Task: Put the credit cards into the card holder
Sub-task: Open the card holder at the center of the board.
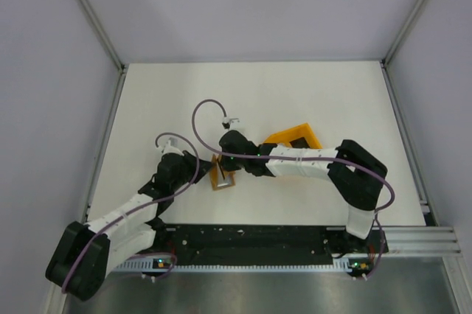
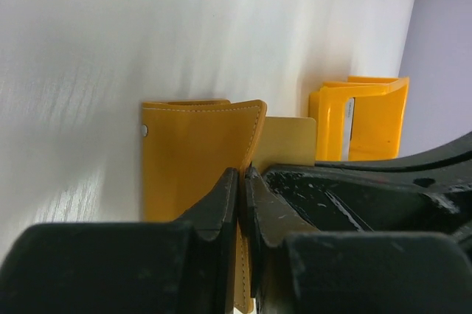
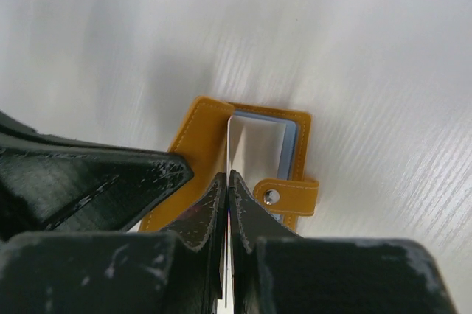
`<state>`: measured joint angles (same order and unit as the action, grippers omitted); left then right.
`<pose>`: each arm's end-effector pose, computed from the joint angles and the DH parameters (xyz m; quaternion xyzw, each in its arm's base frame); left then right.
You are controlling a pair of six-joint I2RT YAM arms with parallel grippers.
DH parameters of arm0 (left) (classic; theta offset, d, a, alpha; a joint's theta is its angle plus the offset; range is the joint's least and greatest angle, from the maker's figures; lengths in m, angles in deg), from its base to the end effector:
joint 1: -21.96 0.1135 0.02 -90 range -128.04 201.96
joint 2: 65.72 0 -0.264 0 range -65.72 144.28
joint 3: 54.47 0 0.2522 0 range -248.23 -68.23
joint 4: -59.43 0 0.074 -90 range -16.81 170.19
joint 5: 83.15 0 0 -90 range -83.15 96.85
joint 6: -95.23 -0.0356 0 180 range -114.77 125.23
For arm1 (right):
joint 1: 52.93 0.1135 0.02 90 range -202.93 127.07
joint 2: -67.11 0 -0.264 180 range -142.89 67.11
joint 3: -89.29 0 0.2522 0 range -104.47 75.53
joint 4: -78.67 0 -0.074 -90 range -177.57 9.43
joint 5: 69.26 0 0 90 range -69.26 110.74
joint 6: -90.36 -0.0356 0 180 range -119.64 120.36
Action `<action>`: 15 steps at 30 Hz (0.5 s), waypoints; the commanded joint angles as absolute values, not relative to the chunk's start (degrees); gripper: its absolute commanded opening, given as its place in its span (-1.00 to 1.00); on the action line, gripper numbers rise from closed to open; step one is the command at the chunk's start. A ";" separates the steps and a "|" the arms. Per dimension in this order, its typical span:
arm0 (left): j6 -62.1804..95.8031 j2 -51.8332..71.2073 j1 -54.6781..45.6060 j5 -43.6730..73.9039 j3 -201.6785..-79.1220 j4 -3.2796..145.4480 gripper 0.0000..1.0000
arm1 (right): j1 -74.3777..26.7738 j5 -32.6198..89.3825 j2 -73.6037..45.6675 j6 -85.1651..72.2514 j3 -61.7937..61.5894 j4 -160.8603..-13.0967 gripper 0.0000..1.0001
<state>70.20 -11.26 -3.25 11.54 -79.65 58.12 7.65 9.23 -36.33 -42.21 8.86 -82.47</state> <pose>0.1645 -0.0807 0.1536 -0.2714 0.8125 -0.3894 0.3386 0.2000 0.3402 0.1990 -0.1018 0.9037 0.2609 0.3239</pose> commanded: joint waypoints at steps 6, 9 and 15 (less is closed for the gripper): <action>68.34 -13.77 -3.44 10.28 -78.69 61.40 -1.00 | 8.42 -1.14 -37.57 -39.55 6.62 -77.47 -1.00; 66.24 -14.56 -3.44 9.23 -78.69 63.51 -1.00 | 7.28 0.95 -37.04 -39.54 8.29 -78.17 -1.00; 61.75 -15.88 -3.44 4.84 -78.95 69.84 -1.00 | 5.35 5.88 -36.07 -40.86 12.07 -81.85 -1.00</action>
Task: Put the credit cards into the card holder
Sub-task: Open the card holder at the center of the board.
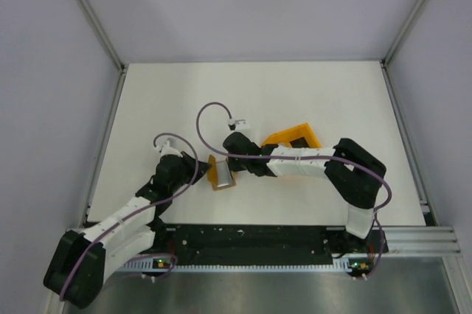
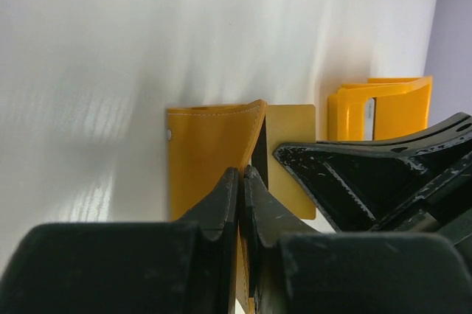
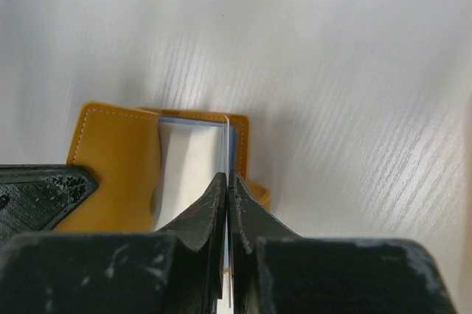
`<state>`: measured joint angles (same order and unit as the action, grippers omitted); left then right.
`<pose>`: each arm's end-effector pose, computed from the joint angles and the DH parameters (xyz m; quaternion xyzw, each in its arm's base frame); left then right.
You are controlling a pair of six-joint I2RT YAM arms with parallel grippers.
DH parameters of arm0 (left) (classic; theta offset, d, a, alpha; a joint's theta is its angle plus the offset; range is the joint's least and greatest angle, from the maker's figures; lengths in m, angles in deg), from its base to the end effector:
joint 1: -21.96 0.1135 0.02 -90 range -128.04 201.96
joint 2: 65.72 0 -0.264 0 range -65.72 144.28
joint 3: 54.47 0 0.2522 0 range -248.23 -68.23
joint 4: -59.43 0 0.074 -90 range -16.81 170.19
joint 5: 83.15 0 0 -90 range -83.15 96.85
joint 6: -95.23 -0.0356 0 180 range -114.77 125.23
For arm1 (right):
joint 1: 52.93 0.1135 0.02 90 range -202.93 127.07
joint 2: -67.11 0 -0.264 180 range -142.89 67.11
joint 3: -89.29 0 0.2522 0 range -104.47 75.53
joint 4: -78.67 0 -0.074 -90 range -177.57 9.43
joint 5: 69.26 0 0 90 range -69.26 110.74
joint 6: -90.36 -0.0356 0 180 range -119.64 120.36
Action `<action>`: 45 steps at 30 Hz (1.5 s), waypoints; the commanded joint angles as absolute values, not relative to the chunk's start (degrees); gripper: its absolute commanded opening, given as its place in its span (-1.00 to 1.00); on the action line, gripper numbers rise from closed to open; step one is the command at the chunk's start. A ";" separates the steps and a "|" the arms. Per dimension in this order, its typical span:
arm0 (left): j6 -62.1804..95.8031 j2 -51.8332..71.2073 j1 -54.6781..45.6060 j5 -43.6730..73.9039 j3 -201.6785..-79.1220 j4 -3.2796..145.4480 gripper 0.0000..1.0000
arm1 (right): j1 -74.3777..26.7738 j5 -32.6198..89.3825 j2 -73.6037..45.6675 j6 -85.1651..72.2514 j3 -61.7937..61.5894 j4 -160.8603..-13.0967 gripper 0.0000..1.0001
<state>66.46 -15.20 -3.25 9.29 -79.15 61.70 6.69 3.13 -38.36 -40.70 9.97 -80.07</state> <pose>0.1584 -0.0762 0.1557 -0.2547 0.8188 -0.3654 0.3621 0.2064 0.3309 0.1773 -0.0936 0.9177 0.1853 0.3389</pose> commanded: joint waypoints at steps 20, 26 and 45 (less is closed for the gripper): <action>61.39 -19.67 -3.52 -3.52 -82.21 88.22 -1.00 | 1.65 13.88 -31.41 -42.62 19.02 -90.64 -1.00; 63.50 -19.66 -3.52 -5.01 -81.24 90.59 -1.00 | 1.56 15.65 -30.45 -44.03 21.04 -94.35 -1.00; 60.25 -18.87 -3.61 -1.94 -83.17 85.76 -1.00 | 2.88 17.04 -24.82 -41.92 19.28 -94.34 -1.00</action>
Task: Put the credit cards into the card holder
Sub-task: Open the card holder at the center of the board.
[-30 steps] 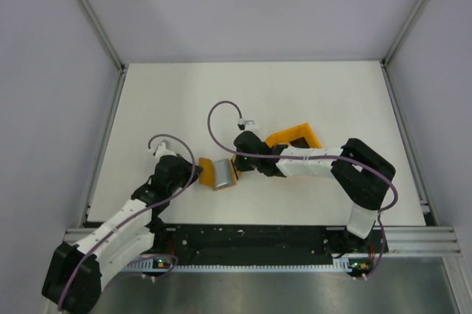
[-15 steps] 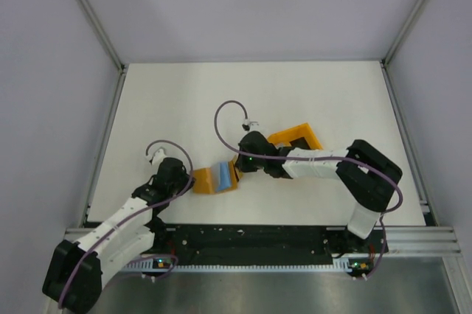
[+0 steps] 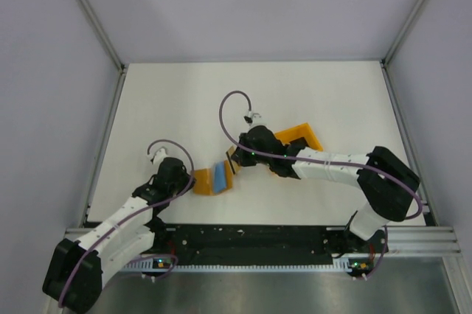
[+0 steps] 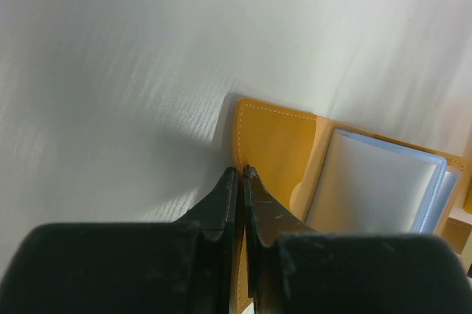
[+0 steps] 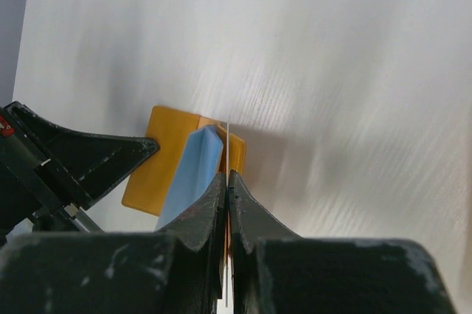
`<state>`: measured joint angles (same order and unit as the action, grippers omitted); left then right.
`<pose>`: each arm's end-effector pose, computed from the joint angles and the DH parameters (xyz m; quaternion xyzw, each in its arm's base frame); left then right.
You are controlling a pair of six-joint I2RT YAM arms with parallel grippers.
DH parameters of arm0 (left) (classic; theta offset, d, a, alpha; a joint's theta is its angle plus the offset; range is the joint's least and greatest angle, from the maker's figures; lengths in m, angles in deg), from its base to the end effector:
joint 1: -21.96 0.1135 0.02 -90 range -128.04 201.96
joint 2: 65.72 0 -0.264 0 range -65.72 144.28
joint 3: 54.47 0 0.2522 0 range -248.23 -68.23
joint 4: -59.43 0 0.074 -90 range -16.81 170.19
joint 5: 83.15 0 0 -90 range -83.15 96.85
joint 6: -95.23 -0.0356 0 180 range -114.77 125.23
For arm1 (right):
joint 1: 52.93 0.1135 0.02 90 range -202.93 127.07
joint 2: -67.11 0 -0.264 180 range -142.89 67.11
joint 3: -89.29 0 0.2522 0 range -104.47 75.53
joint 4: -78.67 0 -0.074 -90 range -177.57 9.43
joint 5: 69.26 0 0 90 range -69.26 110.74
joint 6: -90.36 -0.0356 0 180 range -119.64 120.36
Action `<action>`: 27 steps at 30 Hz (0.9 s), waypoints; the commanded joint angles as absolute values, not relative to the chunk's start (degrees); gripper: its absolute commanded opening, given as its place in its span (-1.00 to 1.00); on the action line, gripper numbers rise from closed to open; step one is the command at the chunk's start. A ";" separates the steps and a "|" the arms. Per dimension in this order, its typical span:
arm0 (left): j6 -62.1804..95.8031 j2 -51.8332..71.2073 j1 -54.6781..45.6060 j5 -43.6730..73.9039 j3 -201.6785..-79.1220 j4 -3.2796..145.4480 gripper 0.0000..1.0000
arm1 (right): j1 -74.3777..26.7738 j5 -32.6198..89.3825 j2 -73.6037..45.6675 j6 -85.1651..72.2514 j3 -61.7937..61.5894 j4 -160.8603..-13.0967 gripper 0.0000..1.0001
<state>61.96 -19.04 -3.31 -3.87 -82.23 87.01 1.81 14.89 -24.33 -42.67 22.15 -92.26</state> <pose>0.1407 -0.0591 0.1447 -0.2840 0.8807 -0.1766 0.3354 0.2038 0.2820 0.2134 -0.0656 0.8771 0.3273 0.3453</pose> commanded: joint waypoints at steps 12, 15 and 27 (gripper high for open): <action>61.04 -19.14 -3.61 -1.50 -83.52 85.58 -1.00 | 6.31 11.08 -28.24 -44.02 17.26 -92.23 -1.00; 61.04 -19.31 -3.61 -1.67 -83.44 85.67 -1.00 | 6.31 9.41 -29.04 -45.52 17.96 -92.58 -1.00; 61.74 -19.49 -3.70 -3.78 -82.73 86.81 -1.00 | 6.22 7.12 -27.19 -46.93 20.60 -92.85 -1.00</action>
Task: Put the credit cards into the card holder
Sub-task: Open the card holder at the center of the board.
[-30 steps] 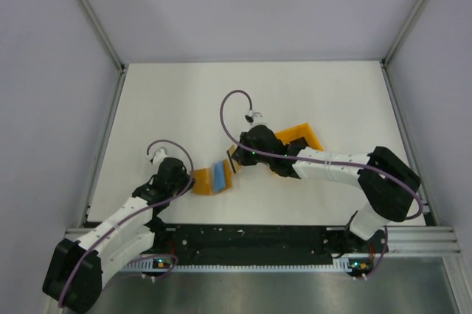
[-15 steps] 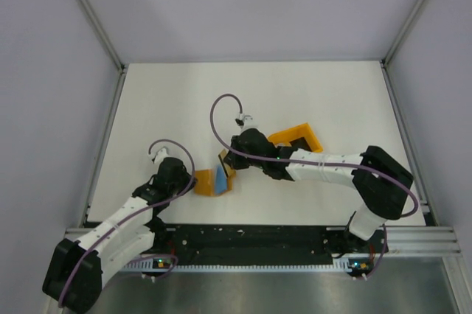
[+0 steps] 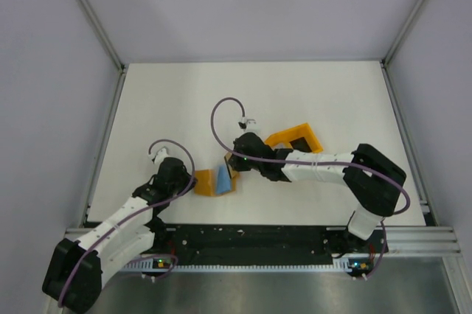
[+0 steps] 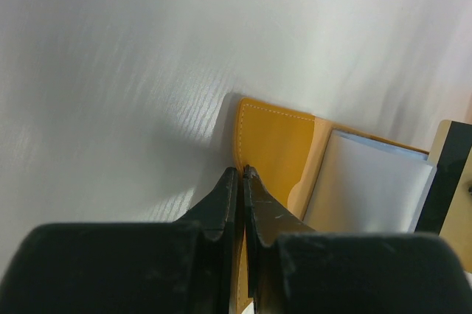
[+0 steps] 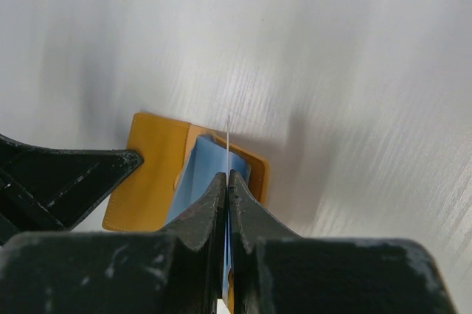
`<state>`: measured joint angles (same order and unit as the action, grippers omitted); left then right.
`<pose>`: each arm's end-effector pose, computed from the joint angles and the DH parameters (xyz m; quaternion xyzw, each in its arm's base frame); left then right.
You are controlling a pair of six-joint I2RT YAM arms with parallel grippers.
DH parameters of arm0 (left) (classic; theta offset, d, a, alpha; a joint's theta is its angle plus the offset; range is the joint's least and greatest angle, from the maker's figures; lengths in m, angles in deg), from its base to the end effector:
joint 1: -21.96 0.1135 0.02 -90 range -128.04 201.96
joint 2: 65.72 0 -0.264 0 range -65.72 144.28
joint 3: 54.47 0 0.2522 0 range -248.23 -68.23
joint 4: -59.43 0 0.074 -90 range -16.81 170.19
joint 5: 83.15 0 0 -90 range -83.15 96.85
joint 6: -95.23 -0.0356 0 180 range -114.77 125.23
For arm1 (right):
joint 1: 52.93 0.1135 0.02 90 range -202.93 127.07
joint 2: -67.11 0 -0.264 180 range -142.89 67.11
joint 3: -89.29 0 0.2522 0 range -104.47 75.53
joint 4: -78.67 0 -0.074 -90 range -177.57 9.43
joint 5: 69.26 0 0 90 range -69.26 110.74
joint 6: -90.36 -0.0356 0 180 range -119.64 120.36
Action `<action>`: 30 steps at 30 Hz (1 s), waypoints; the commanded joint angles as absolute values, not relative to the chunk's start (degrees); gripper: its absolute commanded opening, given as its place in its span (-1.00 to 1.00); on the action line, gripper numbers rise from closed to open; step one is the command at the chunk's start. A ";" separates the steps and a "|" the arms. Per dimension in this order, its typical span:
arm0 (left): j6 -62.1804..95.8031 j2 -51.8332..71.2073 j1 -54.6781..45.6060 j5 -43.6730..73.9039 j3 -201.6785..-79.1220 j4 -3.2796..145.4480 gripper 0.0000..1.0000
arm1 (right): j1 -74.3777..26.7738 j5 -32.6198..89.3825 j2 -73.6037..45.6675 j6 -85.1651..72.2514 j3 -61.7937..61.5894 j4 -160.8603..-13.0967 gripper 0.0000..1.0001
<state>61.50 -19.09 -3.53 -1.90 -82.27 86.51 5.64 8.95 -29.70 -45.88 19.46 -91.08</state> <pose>0.1408 -0.0611 0.1456 -0.2729 0.8835 -0.1915 0.3292 0.1954 0.3057 0.1954 -0.0503 0.8908 0.2941 0.3426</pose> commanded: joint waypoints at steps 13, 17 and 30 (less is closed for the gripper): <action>62.27 -19.49 -3.70 -4.22 -82.03 86.72 -1.00 | 6.22 5.62 -26.05 -48.95 23.32 -92.85 -1.00; 62.27 -19.58 -3.61 -4.22 -81.94 86.64 -1.00 | 6.05 7.46 -27.37 -49.56 22.71 -93.03 -1.00; 61.92 -19.49 -3.70 -3.61 -80.98 85.06 -1.00 | 5.25 9.67 -30.18 -53.17 25.26 -94.08 -1.00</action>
